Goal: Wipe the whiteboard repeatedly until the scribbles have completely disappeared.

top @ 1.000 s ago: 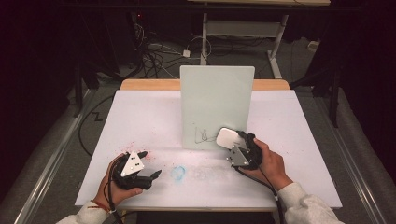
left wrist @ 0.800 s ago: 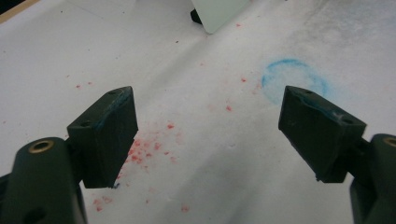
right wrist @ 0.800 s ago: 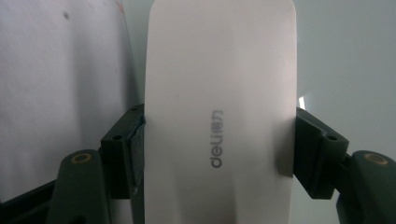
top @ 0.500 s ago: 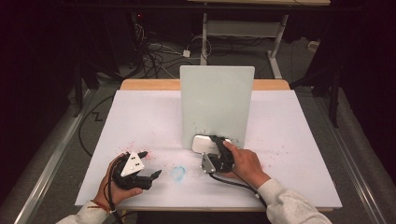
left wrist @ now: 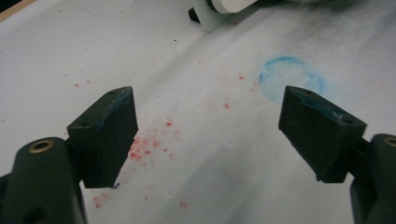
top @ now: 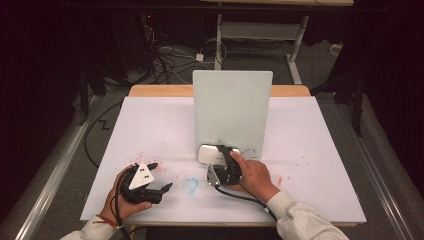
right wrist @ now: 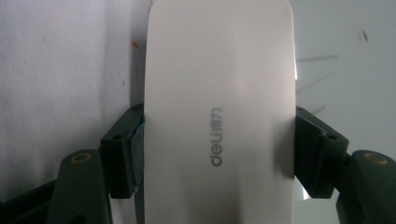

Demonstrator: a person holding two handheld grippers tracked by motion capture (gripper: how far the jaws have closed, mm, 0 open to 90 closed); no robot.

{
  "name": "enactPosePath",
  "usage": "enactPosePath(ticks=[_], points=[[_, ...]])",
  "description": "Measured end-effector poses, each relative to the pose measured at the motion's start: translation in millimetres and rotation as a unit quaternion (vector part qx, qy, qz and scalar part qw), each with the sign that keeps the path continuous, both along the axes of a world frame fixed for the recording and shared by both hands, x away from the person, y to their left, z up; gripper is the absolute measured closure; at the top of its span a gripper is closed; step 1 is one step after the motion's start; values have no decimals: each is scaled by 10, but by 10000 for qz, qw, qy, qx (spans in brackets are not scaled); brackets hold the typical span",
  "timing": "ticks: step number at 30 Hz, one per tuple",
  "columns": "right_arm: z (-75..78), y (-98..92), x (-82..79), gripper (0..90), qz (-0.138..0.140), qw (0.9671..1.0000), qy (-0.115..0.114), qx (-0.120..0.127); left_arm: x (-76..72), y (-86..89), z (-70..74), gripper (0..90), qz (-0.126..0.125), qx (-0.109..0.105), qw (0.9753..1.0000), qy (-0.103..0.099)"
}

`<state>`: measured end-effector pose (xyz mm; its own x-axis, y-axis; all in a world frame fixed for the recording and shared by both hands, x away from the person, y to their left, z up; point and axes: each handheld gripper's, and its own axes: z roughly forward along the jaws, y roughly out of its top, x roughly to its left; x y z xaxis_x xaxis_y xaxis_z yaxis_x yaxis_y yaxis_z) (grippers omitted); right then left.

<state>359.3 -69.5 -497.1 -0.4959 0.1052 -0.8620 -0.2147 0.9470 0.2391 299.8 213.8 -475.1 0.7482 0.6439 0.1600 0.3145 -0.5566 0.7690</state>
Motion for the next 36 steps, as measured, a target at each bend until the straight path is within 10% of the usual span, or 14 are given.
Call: enactPosePath(ticks=[25, 36], points=[[46, -1101, -45, 306, -745, 9970, -76, -211, -13, 29, 7, 187, 63, -15, 10000, 10], [41, -1042, -42, 305, -767, 9966, -120, -270, 0, 10, 3, 188, 48, 5, 10000, 29]])
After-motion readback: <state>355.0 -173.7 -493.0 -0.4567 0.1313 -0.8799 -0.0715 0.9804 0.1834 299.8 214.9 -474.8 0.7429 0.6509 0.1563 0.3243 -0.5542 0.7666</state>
